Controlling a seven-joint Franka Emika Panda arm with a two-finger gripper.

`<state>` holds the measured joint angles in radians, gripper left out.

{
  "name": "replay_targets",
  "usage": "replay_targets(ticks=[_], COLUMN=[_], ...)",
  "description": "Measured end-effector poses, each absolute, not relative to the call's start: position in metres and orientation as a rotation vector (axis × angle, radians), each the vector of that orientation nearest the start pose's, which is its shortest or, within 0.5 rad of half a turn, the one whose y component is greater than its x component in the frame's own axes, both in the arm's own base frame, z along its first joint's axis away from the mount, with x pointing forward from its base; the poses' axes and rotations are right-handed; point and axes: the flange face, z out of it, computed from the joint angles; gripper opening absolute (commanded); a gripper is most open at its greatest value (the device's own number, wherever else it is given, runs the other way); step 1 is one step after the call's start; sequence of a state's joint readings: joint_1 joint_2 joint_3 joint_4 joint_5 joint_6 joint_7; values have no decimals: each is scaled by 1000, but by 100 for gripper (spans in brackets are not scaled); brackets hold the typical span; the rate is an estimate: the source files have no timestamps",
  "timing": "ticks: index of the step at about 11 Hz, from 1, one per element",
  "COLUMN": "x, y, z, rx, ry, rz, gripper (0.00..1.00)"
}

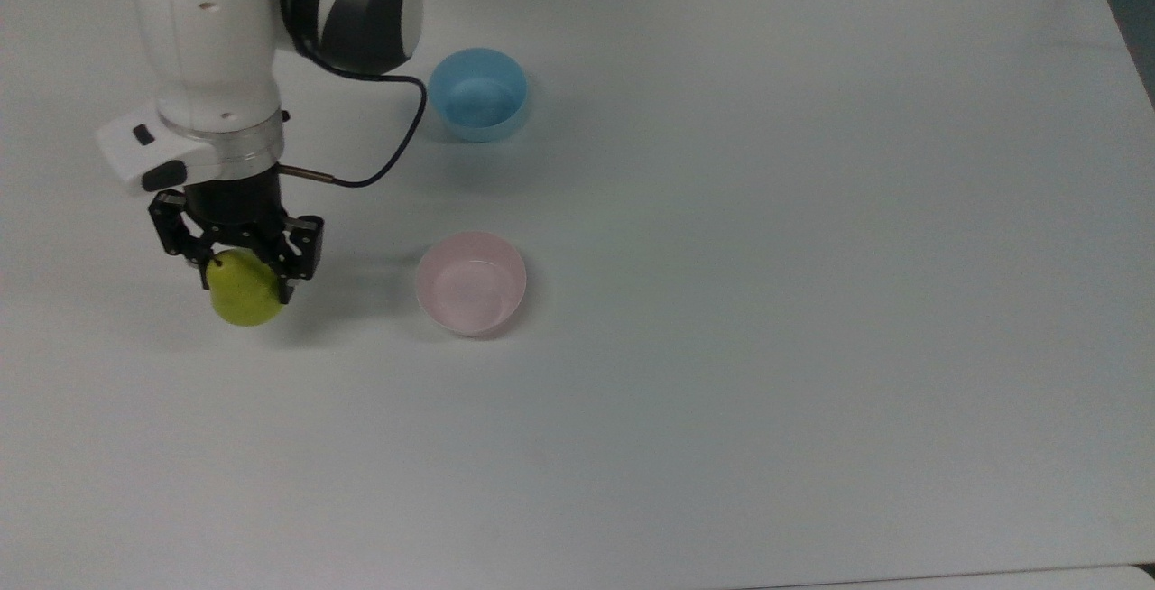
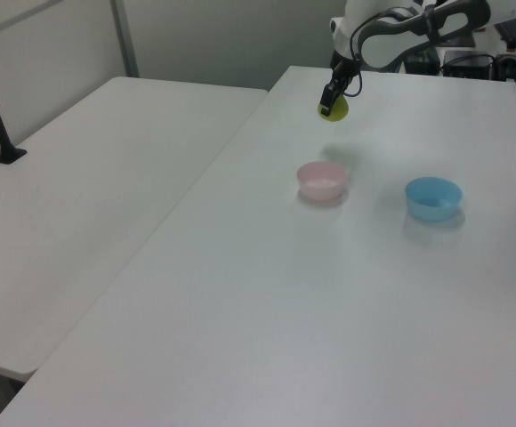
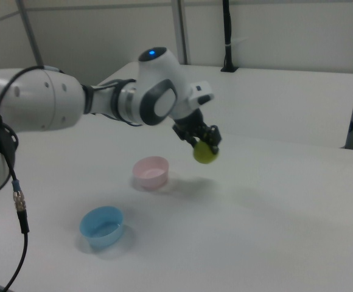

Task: Place the pear in the bowl
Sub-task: 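Carry the held pear over the pink bowl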

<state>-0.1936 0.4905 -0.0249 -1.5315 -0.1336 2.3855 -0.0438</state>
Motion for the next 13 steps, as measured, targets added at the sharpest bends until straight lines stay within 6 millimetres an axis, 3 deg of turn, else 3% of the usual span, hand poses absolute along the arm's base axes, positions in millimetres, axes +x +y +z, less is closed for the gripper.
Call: replay_targets(ticks=[4, 7, 9, 13], x=[685, 670, 668, 672], y=[-59, -1, 11, 13], z=[433, 417, 408, 386], rx=[-3213, -3241, -3244, -3234], ry=[175, 251, 301, 297], rz=[-505, -469, -466, -478], gripper=[28, 28, 28, 29])
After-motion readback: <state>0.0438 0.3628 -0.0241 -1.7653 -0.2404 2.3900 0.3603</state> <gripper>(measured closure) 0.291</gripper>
